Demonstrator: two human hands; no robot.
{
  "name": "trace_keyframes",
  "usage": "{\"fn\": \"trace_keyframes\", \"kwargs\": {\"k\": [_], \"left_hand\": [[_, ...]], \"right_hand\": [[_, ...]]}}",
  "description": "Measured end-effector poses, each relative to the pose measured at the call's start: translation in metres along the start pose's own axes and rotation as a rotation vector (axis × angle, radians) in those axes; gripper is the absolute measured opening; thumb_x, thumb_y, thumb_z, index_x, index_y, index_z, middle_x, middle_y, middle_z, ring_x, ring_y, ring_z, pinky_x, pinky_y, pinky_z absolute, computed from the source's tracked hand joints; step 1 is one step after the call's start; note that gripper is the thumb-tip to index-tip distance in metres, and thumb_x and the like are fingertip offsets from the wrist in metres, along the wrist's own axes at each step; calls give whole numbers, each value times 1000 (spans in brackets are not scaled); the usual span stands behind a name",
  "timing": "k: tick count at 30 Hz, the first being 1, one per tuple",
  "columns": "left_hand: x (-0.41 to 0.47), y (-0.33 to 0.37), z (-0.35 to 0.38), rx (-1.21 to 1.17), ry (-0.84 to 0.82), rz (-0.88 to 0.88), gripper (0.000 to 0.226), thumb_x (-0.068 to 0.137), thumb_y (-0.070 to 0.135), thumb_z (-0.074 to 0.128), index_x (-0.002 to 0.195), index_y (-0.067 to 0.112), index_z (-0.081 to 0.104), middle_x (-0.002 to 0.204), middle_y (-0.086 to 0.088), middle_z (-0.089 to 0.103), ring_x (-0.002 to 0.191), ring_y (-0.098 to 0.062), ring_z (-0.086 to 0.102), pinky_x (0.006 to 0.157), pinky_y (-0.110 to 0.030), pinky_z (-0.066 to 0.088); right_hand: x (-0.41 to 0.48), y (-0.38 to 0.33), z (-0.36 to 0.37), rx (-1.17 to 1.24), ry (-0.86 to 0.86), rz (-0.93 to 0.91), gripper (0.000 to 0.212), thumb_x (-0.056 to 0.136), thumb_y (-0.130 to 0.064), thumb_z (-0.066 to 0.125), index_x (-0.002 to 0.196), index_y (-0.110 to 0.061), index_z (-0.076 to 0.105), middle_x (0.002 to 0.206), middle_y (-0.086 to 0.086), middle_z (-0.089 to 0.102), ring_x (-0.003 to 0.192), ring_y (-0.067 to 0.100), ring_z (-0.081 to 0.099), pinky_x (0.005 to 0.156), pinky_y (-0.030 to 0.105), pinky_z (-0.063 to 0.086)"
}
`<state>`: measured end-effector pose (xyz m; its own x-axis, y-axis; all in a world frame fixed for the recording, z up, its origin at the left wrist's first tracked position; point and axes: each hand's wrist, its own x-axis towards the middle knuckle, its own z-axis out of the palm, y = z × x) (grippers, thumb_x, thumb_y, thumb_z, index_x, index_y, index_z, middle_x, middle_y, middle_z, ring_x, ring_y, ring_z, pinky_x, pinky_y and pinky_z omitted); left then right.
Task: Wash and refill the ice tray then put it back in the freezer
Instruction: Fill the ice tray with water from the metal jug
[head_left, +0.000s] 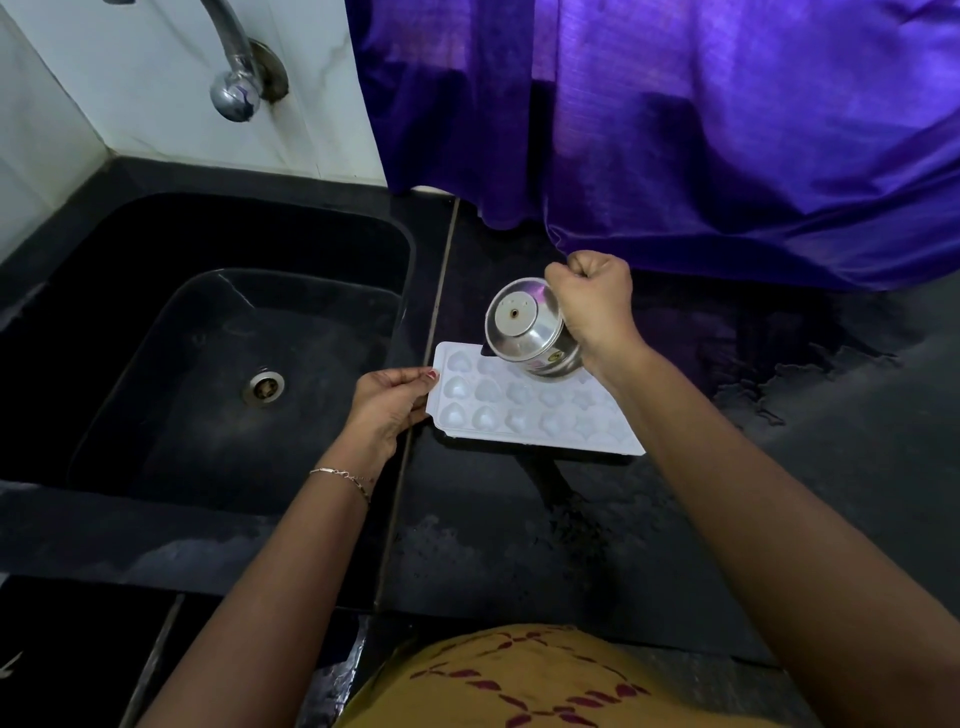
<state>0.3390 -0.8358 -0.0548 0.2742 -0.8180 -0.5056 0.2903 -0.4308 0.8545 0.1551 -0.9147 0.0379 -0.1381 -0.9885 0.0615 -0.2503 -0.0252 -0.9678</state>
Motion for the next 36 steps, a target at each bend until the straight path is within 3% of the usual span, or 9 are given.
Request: {"fn": "trace_keyframes", "kwargs": {"k": [5, 20, 28, 33, 36], "left_hand": [[0, 0, 0, -4, 3, -2, 2, 87, 6, 68, 86, 6, 70, 72, -2, 73, 60, -8, 69, 52, -19, 52], [-1, 0, 0, -6, 1, -6, 3, 86, 6, 68, 85, 6, 70, 72, -2, 72, 60, -9, 69, 52, -20, 53], [-2, 1, 1, -7, -2, -4, 3, 87, 6, 67, 85, 6, 69, 65, 0, 72, 58, -9, 68, 50, -19, 52], [-1, 1, 0, -2, 9, -14, 4, 86, 7, 69, 89, 4, 70, 78, -6, 72, 62, -11, 69, 53, -20, 53], [-2, 1, 0, -2, 7, -11, 2, 86, 7, 68, 86, 6, 70, 74, -3, 73, 62, -9, 69, 52, -20, 53]], "right_hand": [[-2, -3, 11, -97, -48, -98, 45, 75, -3, 58, 49, -19, 25, 48, -5, 25, 49, 10, 25, 53, 30, 27], [-2, -12, 16, -231, -77, -261, 46, 72, -3, 56, 48, -21, 21, 46, -8, 20, 49, 9, 22, 46, 23, 22], [0, -15, 16, -232, -74, -277, 46, 73, -4, 57, 47, -21, 22, 47, -6, 23, 49, 9, 23, 48, 25, 24], [1, -17, 17, -224, -69, -282, 45, 72, -4, 56, 47, -21, 22, 47, -6, 23, 49, 9, 23, 48, 26, 23], [1, -17, 16, -211, -66, -282, 45, 72, -5, 56, 48, -21, 23, 47, -5, 23, 50, 10, 24, 48, 26, 23]]}}
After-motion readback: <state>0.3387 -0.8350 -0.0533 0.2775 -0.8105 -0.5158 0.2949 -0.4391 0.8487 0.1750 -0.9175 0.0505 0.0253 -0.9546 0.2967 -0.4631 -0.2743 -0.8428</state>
